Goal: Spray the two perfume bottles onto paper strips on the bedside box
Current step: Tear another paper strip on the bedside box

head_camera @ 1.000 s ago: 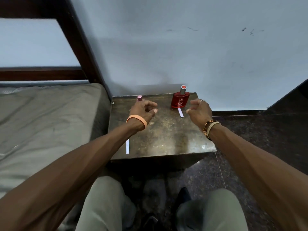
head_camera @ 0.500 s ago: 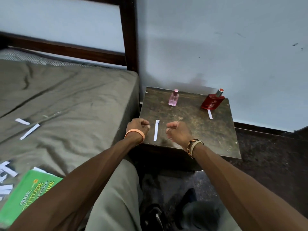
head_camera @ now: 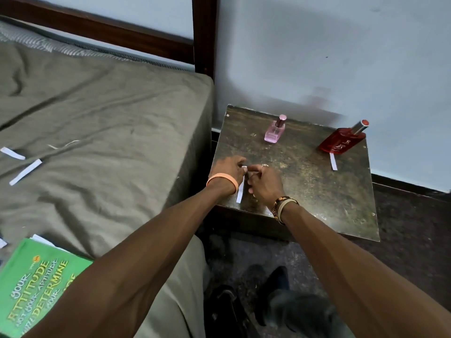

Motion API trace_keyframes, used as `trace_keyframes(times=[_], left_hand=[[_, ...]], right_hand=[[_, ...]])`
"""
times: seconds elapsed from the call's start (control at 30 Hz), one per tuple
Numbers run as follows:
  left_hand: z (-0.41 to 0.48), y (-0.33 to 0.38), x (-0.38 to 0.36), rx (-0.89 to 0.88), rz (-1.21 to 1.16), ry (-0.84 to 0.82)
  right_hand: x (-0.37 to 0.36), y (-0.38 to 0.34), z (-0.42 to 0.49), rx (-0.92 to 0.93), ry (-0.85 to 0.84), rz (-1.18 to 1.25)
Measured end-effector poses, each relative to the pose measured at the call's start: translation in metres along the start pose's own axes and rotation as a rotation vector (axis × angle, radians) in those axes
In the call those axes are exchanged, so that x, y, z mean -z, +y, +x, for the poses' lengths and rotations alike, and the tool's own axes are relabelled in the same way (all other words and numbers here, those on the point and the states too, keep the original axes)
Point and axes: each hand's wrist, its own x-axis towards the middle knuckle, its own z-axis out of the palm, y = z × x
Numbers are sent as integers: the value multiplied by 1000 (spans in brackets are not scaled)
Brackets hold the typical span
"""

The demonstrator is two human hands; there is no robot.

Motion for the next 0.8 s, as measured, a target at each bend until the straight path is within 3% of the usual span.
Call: trace_keyframes(times=[0.4, 0.67, 0.8], left_hand=[[6, -14, -13, -87, 192, -42], [23, 5, -4, 17, 228, -206], [26, 6, -8, 21, 296, -175]], right_hand=[[-8, 14, 8, -80, -22, 145], [-8, 15, 10, -108, -25, 222], [-7, 15, 11, -95, -32, 224]])
